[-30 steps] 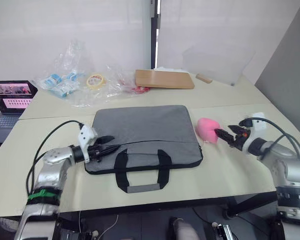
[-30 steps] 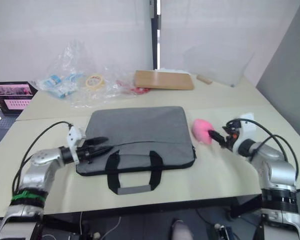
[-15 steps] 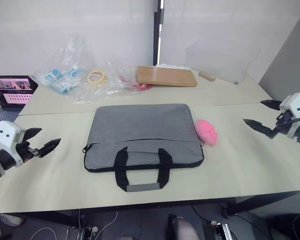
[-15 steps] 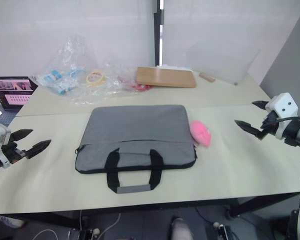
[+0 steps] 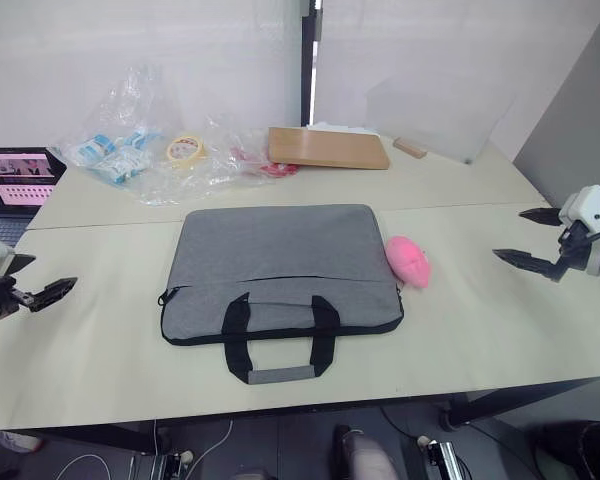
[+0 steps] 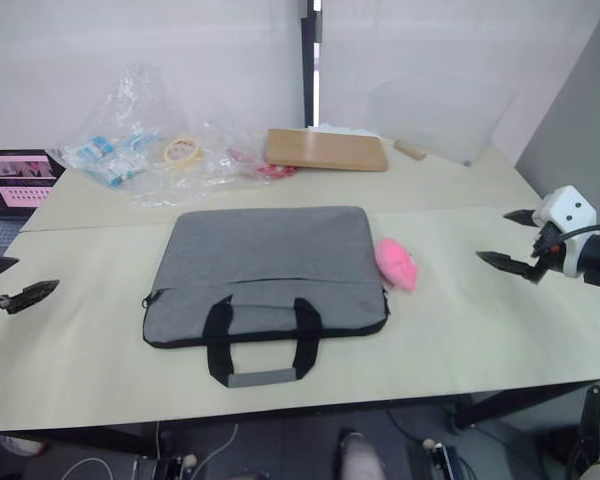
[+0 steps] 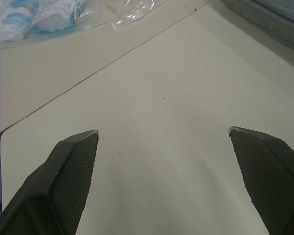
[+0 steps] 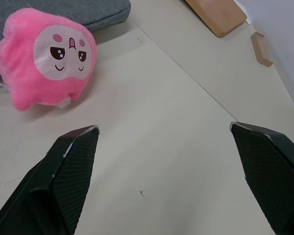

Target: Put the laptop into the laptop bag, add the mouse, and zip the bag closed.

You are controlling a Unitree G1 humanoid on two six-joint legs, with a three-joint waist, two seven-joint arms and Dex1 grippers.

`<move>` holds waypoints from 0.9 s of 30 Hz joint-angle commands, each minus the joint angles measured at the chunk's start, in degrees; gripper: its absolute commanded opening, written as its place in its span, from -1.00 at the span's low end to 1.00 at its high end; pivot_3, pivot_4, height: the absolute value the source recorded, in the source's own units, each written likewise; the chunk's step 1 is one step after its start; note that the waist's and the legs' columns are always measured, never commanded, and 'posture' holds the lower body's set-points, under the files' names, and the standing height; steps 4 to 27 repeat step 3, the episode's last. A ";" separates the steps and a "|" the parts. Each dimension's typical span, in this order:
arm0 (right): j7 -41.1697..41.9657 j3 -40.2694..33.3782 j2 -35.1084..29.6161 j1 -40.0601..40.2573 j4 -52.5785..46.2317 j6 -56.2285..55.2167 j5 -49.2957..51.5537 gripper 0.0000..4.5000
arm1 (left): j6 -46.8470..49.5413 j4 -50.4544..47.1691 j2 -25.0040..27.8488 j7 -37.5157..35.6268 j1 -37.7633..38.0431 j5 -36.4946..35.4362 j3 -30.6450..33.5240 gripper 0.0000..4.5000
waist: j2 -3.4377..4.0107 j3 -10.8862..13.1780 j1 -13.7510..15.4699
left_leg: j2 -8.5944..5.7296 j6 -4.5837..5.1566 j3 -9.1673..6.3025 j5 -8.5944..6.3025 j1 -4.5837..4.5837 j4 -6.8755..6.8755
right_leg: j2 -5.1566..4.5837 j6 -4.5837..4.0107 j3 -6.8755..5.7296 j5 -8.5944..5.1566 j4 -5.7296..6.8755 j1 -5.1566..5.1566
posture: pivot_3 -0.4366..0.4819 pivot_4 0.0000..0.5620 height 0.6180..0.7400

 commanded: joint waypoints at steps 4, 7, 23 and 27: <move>-0.71 -2.00 -0.59 -0.40 0.09 -1.20 0.87 1.00 | 0.35 0.19 1.92 -1.65 -0.49 -0.47 0.44 0.99 | 0.00 0.00 0.03 | 0.07 -0.01 -0.02 0.00 0.00 0.04 | -0.03 0.00 0.00 0.00 0.05 0.00 | -0.05 -0.47 1.00; -0.71 -2.00 -0.59 -0.40 0.09 -1.20 0.87 1.00 | 0.35 0.19 1.92 -1.65 -0.49 -0.47 0.44 0.99 | 0.00 0.00 0.03 | 0.07 -0.01 -0.02 0.00 0.00 0.04 | -0.03 0.00 0.00 0.00 0.05 0.00 | -0.05 -0.47 1.00; -0.71 -2.00 -0.59 -0.40 0.09 -1.20 0.87 1.00 | 0.35 0.19 1.92 -1.65 -0.49 -0.47 0.44 0.99 | 0.00 0.00 0.03 | 0.07 -0.01 -0.02 0.00 0.00 0.04 | -0.03 0.00 0.00 0.00 0.05 0.00 | -0.05 -0.47 1.00; -0.71 -2.00 -0.59 -0.40 0.09 -1.20 0.87 1.00 | 0.35 0.19 1.92 -1.65 -0.49 -0.47 0.44 0.99 | 0.00 0.00 0.03 | 0.07 -0.01 -0.02 0.00 0.00 0.04 | -0.03 0.00 0.00 0.00 0.05 0.00 | -0.05 -0.47 1.00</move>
